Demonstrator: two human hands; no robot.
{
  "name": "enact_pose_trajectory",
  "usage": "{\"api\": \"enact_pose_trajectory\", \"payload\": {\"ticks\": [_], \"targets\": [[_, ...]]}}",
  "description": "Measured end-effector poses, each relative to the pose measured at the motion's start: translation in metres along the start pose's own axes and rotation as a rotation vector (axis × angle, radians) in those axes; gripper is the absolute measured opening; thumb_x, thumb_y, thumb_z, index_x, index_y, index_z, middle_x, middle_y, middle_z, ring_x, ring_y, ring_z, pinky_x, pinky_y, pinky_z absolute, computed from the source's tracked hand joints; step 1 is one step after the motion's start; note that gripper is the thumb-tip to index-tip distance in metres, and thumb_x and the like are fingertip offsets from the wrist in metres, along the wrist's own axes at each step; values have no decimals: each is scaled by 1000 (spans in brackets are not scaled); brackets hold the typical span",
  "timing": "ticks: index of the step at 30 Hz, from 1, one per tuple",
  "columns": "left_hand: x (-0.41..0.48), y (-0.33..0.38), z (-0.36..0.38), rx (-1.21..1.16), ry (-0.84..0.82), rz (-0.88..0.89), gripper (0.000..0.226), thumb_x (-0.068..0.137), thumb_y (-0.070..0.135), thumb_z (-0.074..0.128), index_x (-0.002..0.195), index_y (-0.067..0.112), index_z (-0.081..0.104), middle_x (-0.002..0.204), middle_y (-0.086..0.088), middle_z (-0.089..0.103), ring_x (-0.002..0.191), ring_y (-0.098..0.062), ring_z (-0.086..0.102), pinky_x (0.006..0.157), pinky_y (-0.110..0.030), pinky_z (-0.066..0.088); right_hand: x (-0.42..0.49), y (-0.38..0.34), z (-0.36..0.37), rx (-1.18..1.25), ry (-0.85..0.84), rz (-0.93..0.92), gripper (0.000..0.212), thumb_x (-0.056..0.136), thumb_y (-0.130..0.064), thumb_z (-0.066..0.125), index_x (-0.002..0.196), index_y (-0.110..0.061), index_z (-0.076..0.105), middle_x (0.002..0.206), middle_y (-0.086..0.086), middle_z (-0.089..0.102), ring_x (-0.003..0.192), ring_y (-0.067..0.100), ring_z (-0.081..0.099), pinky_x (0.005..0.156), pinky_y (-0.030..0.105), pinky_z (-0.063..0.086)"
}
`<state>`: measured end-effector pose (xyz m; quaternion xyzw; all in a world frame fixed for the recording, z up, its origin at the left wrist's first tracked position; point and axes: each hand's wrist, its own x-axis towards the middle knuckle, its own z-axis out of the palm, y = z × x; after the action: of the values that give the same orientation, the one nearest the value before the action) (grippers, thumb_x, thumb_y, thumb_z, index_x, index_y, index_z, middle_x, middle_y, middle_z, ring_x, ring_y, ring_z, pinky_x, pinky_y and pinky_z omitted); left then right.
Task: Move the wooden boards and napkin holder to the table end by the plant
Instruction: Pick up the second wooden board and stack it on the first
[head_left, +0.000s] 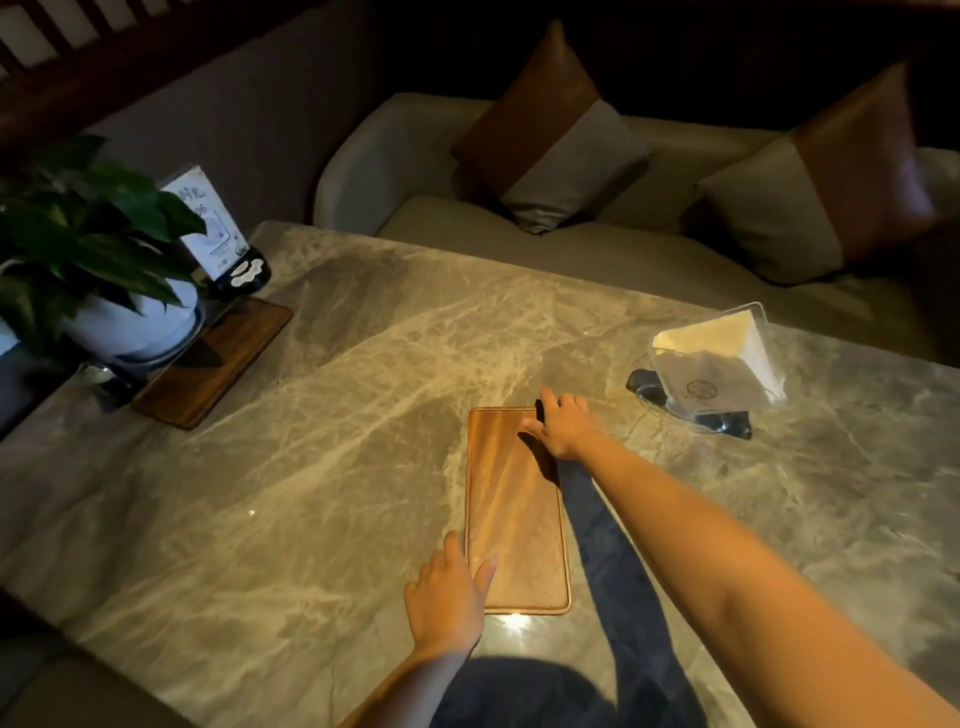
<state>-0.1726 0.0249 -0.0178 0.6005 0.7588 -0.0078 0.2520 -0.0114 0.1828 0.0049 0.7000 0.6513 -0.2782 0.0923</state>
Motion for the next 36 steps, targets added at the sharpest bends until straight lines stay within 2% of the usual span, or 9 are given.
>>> {"api": "enact_pose_trajectory", "payload": {"ticks": [6,10,13,16,18,21,25,30,36], "targets": [[-17,4,12,29,-77,-43,70,82,64,44,135,20,32,126,-2,60,114,-22,58,94,-34,43,13,-1,5,-17,-26,-43,64,97,-49,33,145,-9,23,146,21,33,137,38,27,112,48,31],[-24,5,16,75,-123,-54,85,73,70,50,138,20,26,127,-2,60,114,-21,58,95,-33,43,17,2,8,-30,-37,-53,60,97,-49,33,143,-9,28,148,19,30,140,37,23,111,49,32],[-28,6,17,99,-157,-67,99,63,79,41,140,18,24,132,-4,57,118,-22,56,99,-34,42,18,5,11,-45,-27,-64,60,97,-48,35,141,-9,31,148,18,30,140,36,22,110,50,33],[-25,6,16,107,-126,-62,86,70,65,59,135,17,30,120,-4,65,108,-22,63,89,-31,47,19,7,14,-31,-21,-61,60,97,-47,37,140,-7,32,147,18,31,139,35,23,110,51,34],[-23,5,14,93,-139,-51,82,72,60,63,133,16,32,117,-5,67,104,-24,65,85,-32,49,18,6,15,-4,-12,-58,61,97,-46,38,140,-4,32,147,18,33,139,35,25,112,48,33],[-20,3,13,28,-170,-55,81,72,54,67,133,16,31,119,-7,66,107,-27,64,87,-35,49,19,4,14,123,-6,4,62,96,-44,42,138,1,34,145,22,37,137,36,31,112,42,31],[-17,1,13,-47,-187,-63,79,70,47,74,131,18,33,120,-8,65,109,-29,63,88,-37,49,22,9,13,324,0,142,61,92,-40,52,135,0,36,139,24,46,130,39,42,105,43,39],[-9,-3,11,-116,-191,-50,77,67,39,78,128,18,37,120,-9,66,110,-31,61,87,-38,49,18,11,7,374,72,176,59,90,-35,56,134,1,36,130,25,54,122,39,50,94,41,45],[10,-17,-14,-172,-140,-3,77,65,37,81,128,19,39,118,-8,67,107,-30,63,84,-38,50,16,-10,-14,387,143,160,62,88,-31,61,135,0,34,127,25,56,117,39,54,90,42,47]]}}
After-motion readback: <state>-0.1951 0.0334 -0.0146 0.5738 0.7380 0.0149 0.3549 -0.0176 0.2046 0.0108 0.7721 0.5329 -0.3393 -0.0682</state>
